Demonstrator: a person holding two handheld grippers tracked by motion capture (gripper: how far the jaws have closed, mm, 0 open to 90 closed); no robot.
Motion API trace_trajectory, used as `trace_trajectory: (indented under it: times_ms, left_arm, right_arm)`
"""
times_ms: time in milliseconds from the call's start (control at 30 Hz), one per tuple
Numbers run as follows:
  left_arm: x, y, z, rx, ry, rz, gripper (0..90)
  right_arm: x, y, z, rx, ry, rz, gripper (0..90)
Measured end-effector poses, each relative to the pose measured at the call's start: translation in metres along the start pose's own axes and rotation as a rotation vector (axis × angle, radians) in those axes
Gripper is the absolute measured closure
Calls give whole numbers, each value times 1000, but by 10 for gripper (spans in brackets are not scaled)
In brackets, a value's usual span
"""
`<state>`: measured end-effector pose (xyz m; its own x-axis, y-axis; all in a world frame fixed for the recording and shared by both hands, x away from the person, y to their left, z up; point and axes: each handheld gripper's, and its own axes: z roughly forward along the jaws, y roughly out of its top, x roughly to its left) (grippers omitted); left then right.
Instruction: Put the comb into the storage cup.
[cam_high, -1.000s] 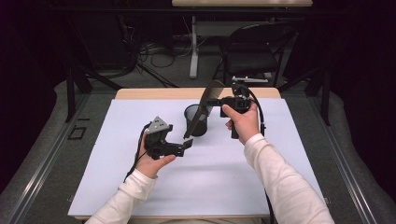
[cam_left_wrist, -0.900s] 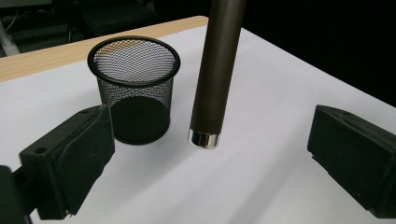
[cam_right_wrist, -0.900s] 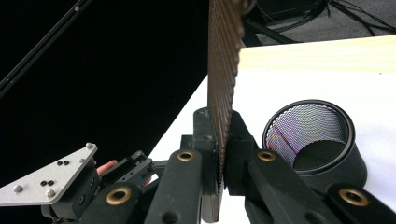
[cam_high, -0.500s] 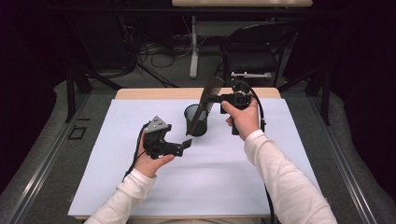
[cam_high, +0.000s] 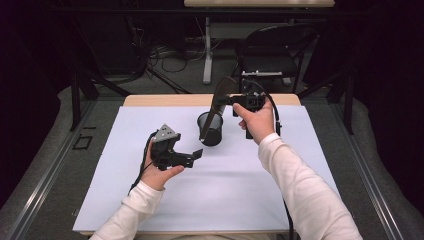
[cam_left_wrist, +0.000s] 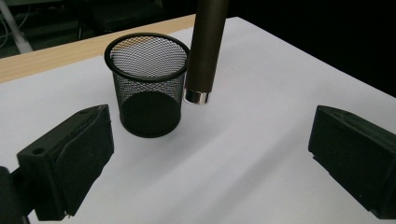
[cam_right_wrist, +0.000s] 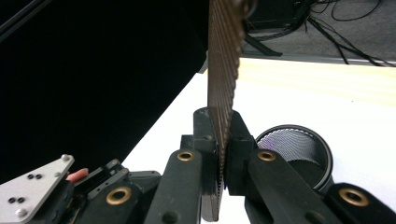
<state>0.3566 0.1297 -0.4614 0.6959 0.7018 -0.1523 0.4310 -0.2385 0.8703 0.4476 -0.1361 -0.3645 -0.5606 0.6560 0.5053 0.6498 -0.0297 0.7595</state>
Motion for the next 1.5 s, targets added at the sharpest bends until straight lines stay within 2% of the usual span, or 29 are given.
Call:
trace_trajectory:
  times_ms: [567, 1133, 1500]
  left_arm:
    - [2, -1, -1, 1, 14, -8, 5]
    - [3, -1, -2, -1, 15, -3, 5]
    - [3, -1, -2, -6, 13, -8, 5]
  right_arm:
    - [-3, 11, 0, -2, -71, -43, 866]
    - [-14, 23, 1, -22, -149, -27, 866]
    - [-20, 28, 6, -42, -177, -13, 866]
